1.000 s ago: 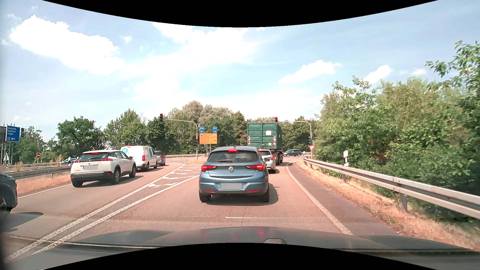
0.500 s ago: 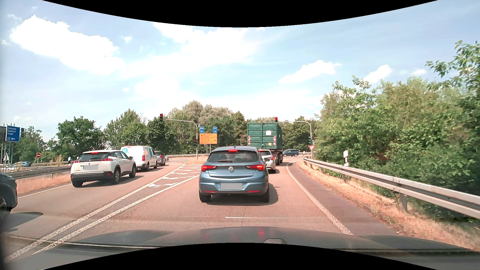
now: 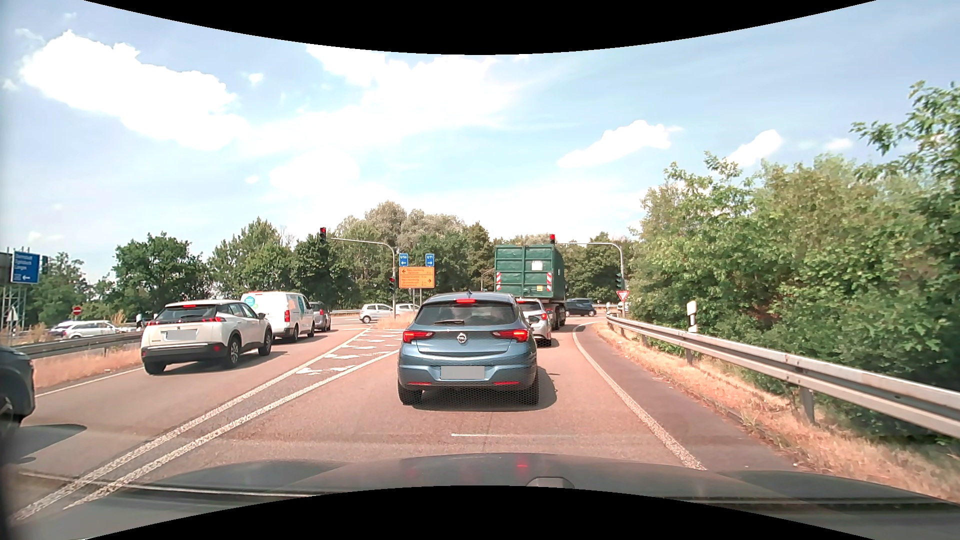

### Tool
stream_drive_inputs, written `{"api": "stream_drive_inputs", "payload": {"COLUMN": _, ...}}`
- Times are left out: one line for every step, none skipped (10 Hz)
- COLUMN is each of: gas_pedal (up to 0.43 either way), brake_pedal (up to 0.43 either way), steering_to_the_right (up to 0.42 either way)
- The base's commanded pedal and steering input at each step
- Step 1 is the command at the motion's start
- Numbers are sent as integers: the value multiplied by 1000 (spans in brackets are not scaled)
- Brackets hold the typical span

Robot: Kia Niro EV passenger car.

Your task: Follow the waypoints while adhering to traffic rules and regulations

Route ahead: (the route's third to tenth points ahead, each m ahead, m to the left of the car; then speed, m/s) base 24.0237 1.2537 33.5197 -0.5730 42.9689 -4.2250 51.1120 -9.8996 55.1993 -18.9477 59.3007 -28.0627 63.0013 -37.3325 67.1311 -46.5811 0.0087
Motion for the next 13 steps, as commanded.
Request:
{"api": "stream_drive_inputs", "payload": {"gas_pedal": 0, "brake_pedal": 232, "steering_to_the_right": 7}}
{"api": "stream_drive_inputs", "payload": {"gas_pedal": 0, "brake_pedal": 232, "steering_to_the_right": 8}}
{"api": "stream_drive_inputs", "payload": {"gas_pedal": 0, "brake_pedal": 232, "steering_to_the_right": 7}}
{"api": "stream_drive_inputs", "payload": {"gas_pedal": 0, "brake_pedal": 232, "steering_to_the_right": 7}}
{"api": "stream_drive_inputs", "payload": {"gas_pedal": 0, "brake_pedal": 232, "steering_to_the_right": 8}}
{"api": "stream_drive_inputs", "payload": {"gas_pedal": 0, "brake_pedal": 232, "steering_to_the_right": 8}}
{"api": "stream_drive_inputs", "payload": {"gas_pedal": 0, "brake_pedal": 232, "steering_to_the_right": 8}}
{"api": "stream_drive_inputs", "payload": {"gas_pedal": 0, "brake_pedal": 232, "steering_to_the_right": 8}}
{"api": "stream_drive_inputs", "payload": {"gas_pedal": 0, "brake_pedal": 232, "steering_to_the_right": 8}}
{"api": "stream_drive_inputs", "payload": {"gas_pedal": 0, "brake_pedal": 232, "steering_to_the_right": 8}}
{"api": "stream_drive_inputs", "payload": {"gas_pedal": 0, "brake_pedal": 232, "steering_to_the_right": 8}}
{"api": "stream_drive_inputs", "payload": {"gas_pedal": 0, "brake_pedal": 232, "steering_to_the_right": 8}}
{"api": "stream_drive_inputs", "payload": {"gas_pedal": 0, "brake_pedal": 238, "steering_to_the_right": 8}}
